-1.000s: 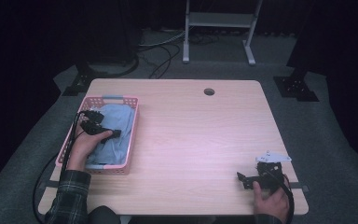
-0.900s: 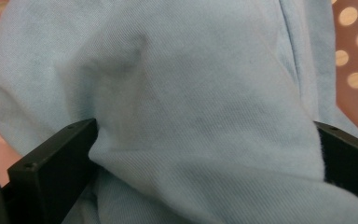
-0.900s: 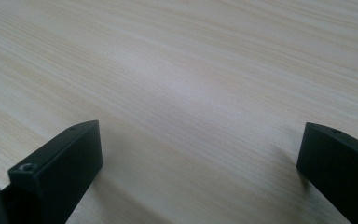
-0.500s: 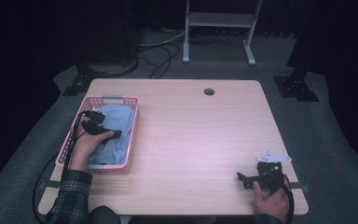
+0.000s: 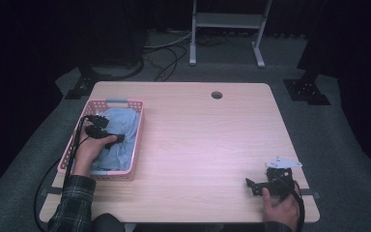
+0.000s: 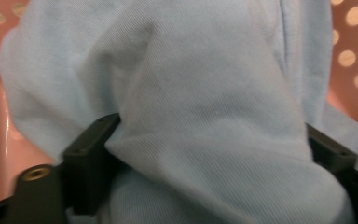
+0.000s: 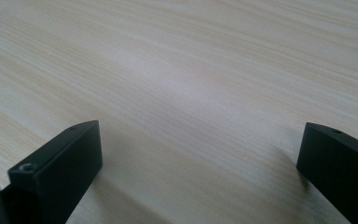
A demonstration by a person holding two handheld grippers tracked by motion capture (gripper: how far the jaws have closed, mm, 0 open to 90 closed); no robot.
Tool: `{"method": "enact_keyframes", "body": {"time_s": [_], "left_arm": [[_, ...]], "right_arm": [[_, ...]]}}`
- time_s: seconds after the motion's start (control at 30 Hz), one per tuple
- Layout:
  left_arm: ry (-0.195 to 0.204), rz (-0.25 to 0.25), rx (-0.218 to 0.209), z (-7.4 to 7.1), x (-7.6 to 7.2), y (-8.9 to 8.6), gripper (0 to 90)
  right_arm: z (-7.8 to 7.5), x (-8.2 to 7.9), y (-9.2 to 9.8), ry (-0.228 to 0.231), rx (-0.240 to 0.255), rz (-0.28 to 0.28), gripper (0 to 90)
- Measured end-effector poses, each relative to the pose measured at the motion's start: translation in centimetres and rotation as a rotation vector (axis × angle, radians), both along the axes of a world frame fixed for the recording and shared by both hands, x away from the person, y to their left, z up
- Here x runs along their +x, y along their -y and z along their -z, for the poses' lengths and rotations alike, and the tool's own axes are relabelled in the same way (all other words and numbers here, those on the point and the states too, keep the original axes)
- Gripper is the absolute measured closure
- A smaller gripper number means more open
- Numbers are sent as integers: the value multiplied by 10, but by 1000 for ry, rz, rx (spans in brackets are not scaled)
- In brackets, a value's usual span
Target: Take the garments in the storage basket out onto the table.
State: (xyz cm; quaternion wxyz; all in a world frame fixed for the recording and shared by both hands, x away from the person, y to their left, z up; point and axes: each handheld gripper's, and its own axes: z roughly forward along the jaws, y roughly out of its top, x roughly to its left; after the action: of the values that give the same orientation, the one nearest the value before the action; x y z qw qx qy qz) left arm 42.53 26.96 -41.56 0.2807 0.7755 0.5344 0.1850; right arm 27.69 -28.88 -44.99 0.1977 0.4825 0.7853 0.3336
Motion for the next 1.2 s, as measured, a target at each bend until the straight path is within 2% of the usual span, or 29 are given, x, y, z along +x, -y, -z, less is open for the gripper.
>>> {"method": "enact_keyframes", "body": {"time_s": [0.3, 0.4, 0.73, 0.97, 1.2], "left_arm": [[8, -11, -34, -3, -3, -2, 415], [7, -17, -45, -4, -3, -2, 453], [0, -21, -85, -7, -3, -7, 469], [-14, -18, -140, -13, -4, -11, 471], [1, -23, -200, -24, -7, -17, 474]], "right_arm": [[0, 0, 0, 0, 0, 4, 0], [0, 0, 0, 0, 0, 4, 0], [0, 0, 0, 0, 0, 4, 0], [0, 0, 0, 0, 0, 4, 0], [0, 0, 0, 0, 0, 4, 0]]}}
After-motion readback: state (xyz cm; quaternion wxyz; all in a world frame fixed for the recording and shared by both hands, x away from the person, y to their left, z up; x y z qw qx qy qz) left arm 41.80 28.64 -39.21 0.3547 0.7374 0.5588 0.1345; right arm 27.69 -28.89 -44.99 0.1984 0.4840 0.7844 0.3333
